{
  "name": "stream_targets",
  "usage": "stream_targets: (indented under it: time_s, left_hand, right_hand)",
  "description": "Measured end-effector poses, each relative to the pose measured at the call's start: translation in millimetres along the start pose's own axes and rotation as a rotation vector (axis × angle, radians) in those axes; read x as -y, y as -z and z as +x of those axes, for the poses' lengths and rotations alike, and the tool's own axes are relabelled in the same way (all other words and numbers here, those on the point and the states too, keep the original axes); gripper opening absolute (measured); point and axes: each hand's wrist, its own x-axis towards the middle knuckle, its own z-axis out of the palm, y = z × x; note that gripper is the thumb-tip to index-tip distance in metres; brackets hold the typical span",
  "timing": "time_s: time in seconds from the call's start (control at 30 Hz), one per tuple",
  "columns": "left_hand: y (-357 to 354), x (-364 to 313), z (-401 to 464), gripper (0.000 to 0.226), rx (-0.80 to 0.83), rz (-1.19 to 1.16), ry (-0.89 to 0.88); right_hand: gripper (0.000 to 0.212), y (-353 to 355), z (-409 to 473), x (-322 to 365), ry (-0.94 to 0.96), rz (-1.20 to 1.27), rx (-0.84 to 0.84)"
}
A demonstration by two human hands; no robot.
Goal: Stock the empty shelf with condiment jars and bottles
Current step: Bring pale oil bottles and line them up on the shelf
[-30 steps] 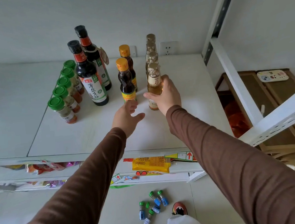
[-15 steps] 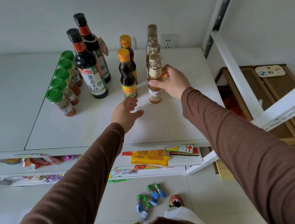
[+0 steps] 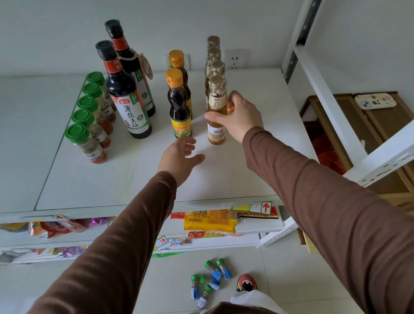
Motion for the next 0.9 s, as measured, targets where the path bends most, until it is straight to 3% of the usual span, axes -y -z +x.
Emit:
stream_targets:
  time_s: [0.4,0.67,0.9]
  left_hand:
    - [5.2,-6.7,-1.8,0.046,-0.001,0.013,-0.014]
    - [13.8,-10.2,-15.4,0.048,-0.011,0.026,-0.034]
    - [24.3,-14.5,-42.3,0.060,-0.011,0.179,-0.096]
  right_hand:
    - [0.054,-6.3,-5.5,8.7,-0.072,-0.074,-0.077]
    - [0.056,-6.6,-20.8,2.5,-0.105,-0.138,-0.014]
    - [0.072,-3.8,-72.3,-9.1,-0.081,-0.168,0.036]
